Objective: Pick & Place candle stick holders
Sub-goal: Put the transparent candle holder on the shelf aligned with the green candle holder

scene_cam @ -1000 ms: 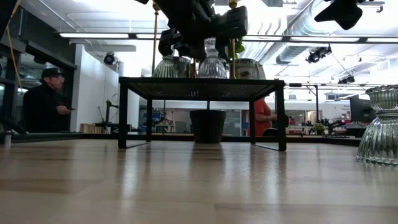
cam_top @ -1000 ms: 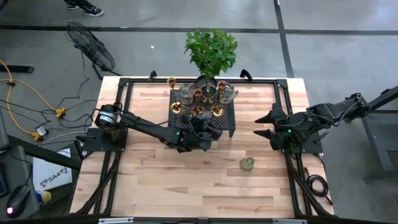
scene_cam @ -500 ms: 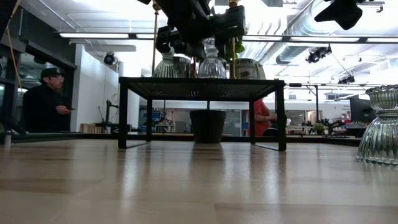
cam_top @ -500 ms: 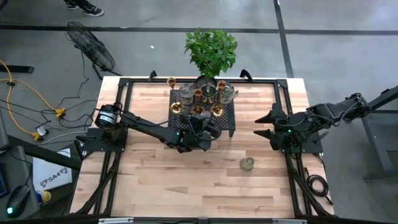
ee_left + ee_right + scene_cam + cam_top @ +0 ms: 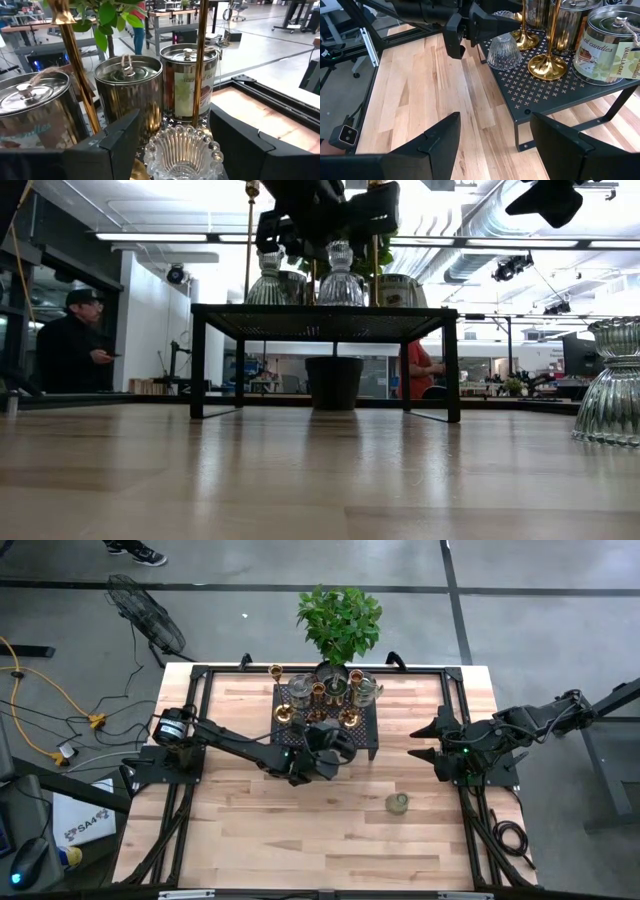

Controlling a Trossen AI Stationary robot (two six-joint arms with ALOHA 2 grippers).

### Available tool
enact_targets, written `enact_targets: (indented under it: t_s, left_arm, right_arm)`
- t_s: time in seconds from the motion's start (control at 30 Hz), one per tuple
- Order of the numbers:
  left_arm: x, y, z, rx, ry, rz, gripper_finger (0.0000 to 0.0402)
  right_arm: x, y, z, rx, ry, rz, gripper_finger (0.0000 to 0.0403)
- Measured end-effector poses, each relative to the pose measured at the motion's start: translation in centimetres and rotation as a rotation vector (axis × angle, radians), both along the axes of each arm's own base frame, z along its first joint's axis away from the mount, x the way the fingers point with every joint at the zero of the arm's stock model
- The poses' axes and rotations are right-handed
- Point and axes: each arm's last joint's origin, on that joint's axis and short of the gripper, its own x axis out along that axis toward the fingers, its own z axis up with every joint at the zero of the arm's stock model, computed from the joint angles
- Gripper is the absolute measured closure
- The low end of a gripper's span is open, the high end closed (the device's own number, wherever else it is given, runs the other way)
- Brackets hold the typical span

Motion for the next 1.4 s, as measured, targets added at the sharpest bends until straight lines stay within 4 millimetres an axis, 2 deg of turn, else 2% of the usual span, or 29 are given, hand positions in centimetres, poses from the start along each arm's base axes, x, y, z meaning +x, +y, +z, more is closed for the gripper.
enact_targets:
  t_s: [0.33, 0.83, 1.4]
  left_arm:
    - [0.3, -0.1, 0.9, 0.050, 0.024, -0.014, 0.0167]
    - [0.5, -0.2, 2.5, 0.186, 0.154, 0.001, 0.0168]
    - [0.4, -3.4, 3.0, 0.339, 0.337, -0.213, 0.0169]
  right_arm:
    - [0.0, 0.0, 0.0, 0.000, 0.000, 0.000, 0.0170]
    - [0.0, 0.0, 0.0, 0.000, 0.000, 0.000, 0.0170]
    - [0.0, 0.0, 0.0, 0.000, 0.000, 0.000, 0.0170]
